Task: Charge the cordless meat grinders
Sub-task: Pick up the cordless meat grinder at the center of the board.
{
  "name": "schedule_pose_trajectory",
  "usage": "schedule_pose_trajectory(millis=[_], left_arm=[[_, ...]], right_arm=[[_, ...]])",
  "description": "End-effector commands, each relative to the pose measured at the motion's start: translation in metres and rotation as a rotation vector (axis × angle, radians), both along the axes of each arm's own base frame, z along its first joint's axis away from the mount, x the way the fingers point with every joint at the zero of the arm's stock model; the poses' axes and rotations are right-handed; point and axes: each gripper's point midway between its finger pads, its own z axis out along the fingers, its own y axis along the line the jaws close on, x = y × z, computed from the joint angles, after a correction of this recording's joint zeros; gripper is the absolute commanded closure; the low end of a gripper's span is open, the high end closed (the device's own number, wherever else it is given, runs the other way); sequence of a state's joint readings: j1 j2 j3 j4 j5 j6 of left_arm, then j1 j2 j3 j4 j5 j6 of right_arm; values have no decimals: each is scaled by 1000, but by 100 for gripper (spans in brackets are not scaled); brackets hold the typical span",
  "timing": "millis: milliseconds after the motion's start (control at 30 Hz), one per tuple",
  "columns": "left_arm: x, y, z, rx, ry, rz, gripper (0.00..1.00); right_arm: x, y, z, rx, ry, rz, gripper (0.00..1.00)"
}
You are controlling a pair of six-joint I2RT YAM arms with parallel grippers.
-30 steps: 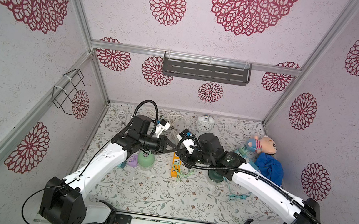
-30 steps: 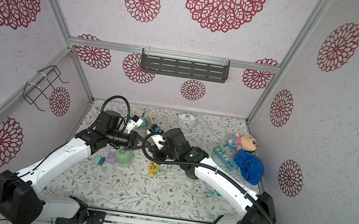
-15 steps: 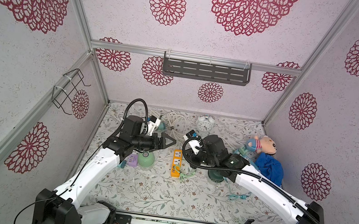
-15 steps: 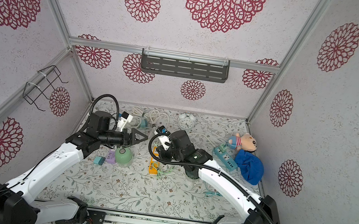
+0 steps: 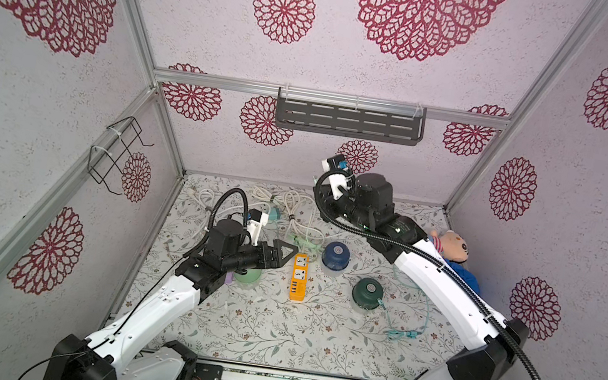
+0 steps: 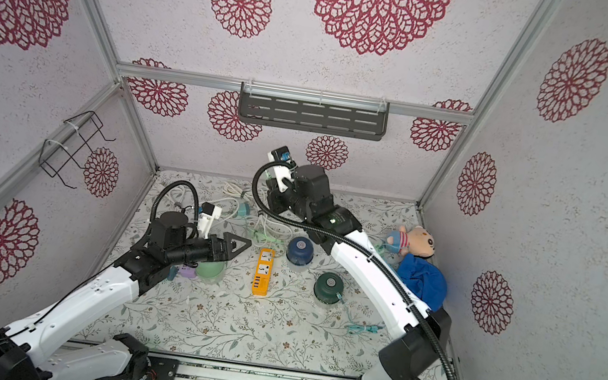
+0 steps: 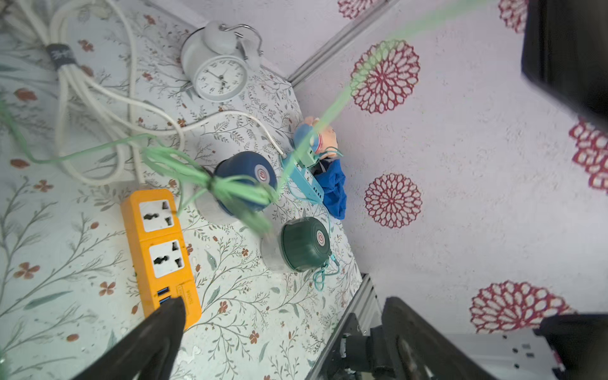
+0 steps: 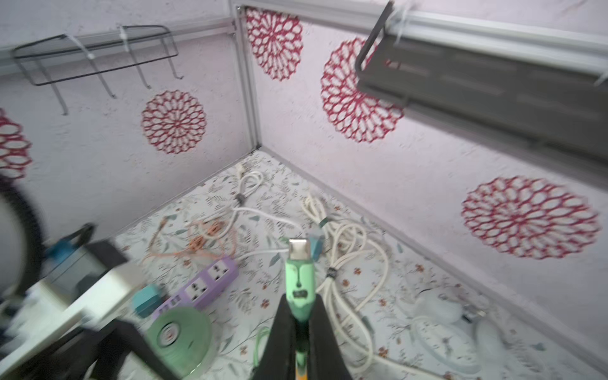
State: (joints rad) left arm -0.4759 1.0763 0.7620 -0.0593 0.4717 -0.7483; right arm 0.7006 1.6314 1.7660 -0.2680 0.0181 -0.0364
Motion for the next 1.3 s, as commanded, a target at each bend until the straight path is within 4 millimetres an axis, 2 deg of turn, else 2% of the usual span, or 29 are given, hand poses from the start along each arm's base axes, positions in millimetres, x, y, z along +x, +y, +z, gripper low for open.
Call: schedule_pose_trajectory(millis=[0,67,133,200,267,333,400,633,800,967,1133,1267], left_arm=[[3,-5,14,86,-185,40,3],[-1,-11,13,105,-233,48,3],[1,-16,9,105,-245,59,3],[6,-23,-1,127,-226,67,3],[9,-31,-7,167,-252,70,3],[12,-39,-9,197,-296,78,3],[16,-47,-14,224,-322,78,3],[30,-81,-51,341,-430,-4,3],[55,-85,-79,436,-506,40,3],[69,-106,-92,498,-533,-30,3],[89,-102,-102,474,-499,-51,3],[90,-113,-114,500,-493,-140,3]], right_arm=[[39,-43,37,-94,-160,-219,100],[62,-70,38,-159,-206,-363,100],[81,-93,24,-238,-213,-467,100],[99,-114,-6,-324,-176,-544,100],[112,-135,-46,-385,-93,-590,100],[115,-149,-80,-410,-14,-607,100],[109,-158,-112,-409,46,-600,100],[78,-164,-179,-362,201,-503,100],[64,-166,-219,-326,334,-465,100],[59,-160,-237,-252,431,-422,100],[53,-150,-257,-235,511,-372,100],[49,-142,-270,-223,559,-330,100]])
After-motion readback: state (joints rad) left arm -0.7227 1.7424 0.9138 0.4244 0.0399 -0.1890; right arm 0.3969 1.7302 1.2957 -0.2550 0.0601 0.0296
